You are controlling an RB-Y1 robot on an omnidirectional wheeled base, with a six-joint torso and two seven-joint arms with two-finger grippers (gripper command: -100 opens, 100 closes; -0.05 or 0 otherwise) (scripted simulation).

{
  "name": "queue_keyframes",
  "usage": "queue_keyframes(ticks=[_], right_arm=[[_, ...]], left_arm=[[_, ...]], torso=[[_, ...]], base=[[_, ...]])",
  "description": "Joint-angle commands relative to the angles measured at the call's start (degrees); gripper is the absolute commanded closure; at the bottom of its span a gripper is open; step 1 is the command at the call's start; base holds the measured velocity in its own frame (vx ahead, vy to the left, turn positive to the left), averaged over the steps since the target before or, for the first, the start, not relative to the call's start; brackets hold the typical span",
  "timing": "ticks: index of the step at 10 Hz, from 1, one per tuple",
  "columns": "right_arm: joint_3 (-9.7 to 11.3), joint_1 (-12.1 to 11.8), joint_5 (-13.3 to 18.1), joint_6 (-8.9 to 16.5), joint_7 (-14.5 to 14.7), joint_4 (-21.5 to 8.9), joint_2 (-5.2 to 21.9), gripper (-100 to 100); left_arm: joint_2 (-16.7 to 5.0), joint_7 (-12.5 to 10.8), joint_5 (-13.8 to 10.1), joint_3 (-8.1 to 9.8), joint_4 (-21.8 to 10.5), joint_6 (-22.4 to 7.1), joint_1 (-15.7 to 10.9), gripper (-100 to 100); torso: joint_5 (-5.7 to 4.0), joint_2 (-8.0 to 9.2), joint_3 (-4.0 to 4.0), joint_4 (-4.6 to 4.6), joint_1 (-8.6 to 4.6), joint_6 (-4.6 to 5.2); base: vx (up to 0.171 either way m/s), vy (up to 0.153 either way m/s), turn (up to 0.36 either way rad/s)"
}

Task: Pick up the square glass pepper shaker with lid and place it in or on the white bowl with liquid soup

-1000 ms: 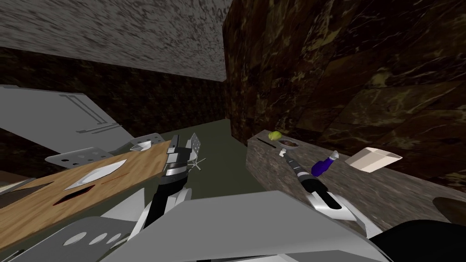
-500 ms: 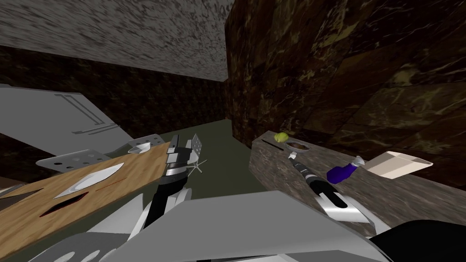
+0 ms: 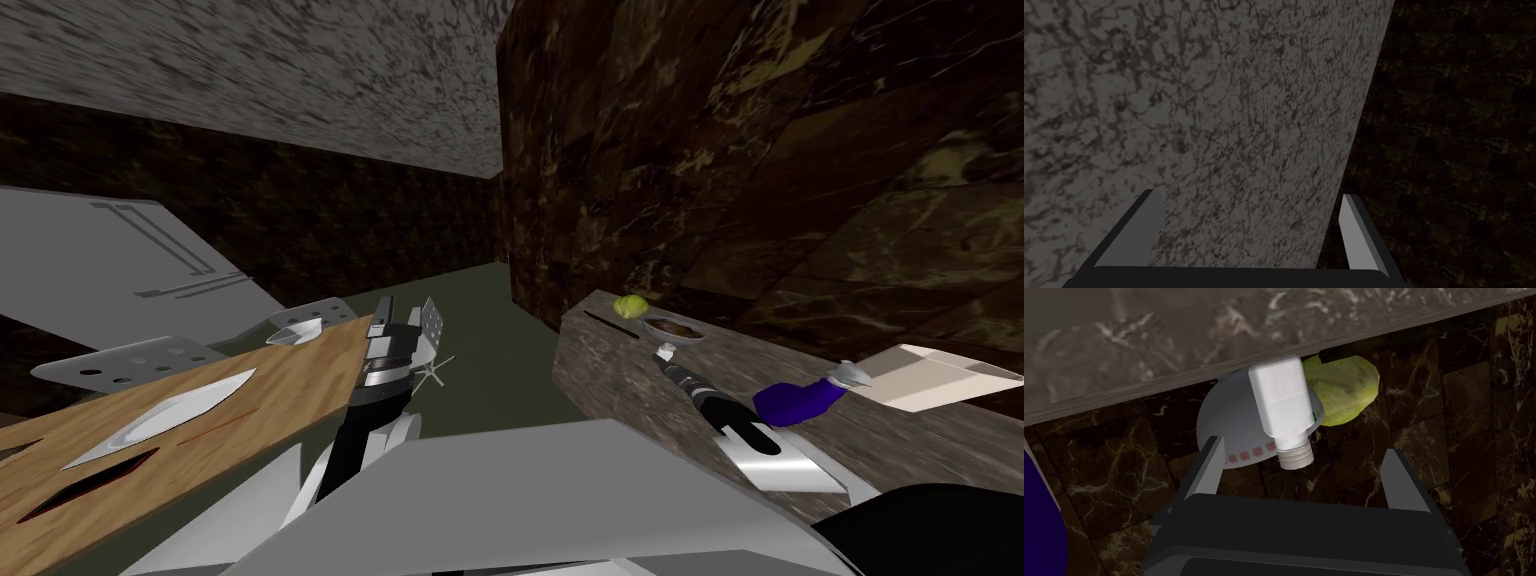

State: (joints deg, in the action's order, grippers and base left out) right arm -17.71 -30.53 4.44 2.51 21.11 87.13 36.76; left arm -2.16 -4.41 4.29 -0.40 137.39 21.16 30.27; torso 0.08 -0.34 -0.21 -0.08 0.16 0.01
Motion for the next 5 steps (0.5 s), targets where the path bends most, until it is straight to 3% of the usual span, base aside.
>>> queue_keyframes(ticks=[1,2,4,5], right_arm=[[0.0,1.3,0.7,1.5,1.5,-2.9,2.0,-100],[0.0,1.3,0.7,1.5,1.5,-3.2,2.0,-100],[-0.1,2.3,1.4,3.1,3.2,-6.8,4.7,-100],[-0.1,2.3,1.4,3.1,3.2,-6.8,4.7,-100]], left_arm=[[0.0,0.0,0.0,0.00,0.0,0.0,0.0,0],[0.0,0.0,0.0,0.00,0.0,0.0,0.0,0],[0.0,0.0,0.0,0.00,0.0,0.0,0.0,0],[0.0,0.0,0.0,0.00,0.0,0.0,0.0,0]], torso=[[0.00,0.00,0.00,0.00,0.00,0.00],[0.00,-0.03,-0.01,0.00,0.06,0.00],[-0.02,0.02,0.02,0.01,-0.04,-0.01],[-0.01,-0.02,-0.01,0.00,-0.04,0.00]], base=[[0.110,0.078,-0.036],[0.080,0.058,-0.017],[0.102,0.047,-0.021],[0.078,0.050,-0.016]])
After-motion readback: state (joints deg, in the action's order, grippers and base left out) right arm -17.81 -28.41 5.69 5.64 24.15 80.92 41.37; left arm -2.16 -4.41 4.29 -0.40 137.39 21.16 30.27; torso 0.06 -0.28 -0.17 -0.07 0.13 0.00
